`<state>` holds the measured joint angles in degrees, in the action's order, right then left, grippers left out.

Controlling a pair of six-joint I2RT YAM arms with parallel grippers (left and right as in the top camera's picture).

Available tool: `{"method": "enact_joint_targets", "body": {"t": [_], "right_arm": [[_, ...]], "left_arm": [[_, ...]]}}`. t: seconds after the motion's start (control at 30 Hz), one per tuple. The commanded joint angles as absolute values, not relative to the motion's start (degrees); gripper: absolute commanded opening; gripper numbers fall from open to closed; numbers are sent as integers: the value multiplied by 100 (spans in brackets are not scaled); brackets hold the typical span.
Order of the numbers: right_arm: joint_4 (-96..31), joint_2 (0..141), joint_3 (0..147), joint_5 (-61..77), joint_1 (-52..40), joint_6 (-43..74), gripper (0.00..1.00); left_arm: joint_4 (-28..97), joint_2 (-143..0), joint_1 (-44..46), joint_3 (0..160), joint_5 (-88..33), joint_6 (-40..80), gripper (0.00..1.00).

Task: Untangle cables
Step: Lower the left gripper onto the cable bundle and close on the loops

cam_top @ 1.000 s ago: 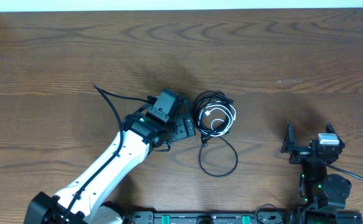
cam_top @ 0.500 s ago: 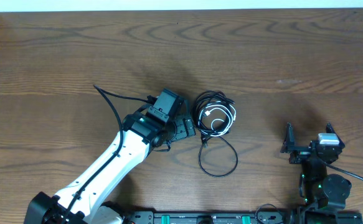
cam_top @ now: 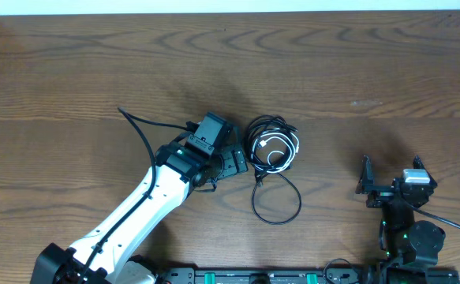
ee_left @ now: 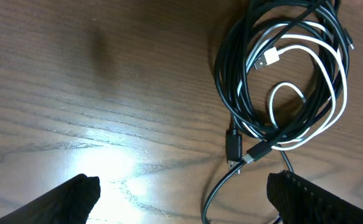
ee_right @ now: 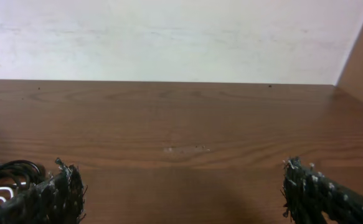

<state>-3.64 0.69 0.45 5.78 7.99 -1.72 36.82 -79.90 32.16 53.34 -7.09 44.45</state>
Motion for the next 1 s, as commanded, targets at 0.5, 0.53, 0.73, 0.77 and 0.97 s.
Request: {"method": "enact_joint_targets", "body": {"t": [0.5,0.53,0.73,0.77,0.97], "right_arm": [[-381,45,32,596,816,-193,99],[-381,45,32,596,816,-193,99],[-381,45,32,596,816,-193,99],[-381,45,32,596,816,-193,99],[-381,45,32,596,816,-193,99]], "left_arm": [[2434,-8731,3559,5439,-565,5030,89],[2364,-8814,3559,5439,-565,5030,89],[1949,-9351,3559,5439,-567,5028,89],[1896,-9419,3559,5439,-567,5028,88],[1763,-9913,3562,5439,-484,5028,83]]}}
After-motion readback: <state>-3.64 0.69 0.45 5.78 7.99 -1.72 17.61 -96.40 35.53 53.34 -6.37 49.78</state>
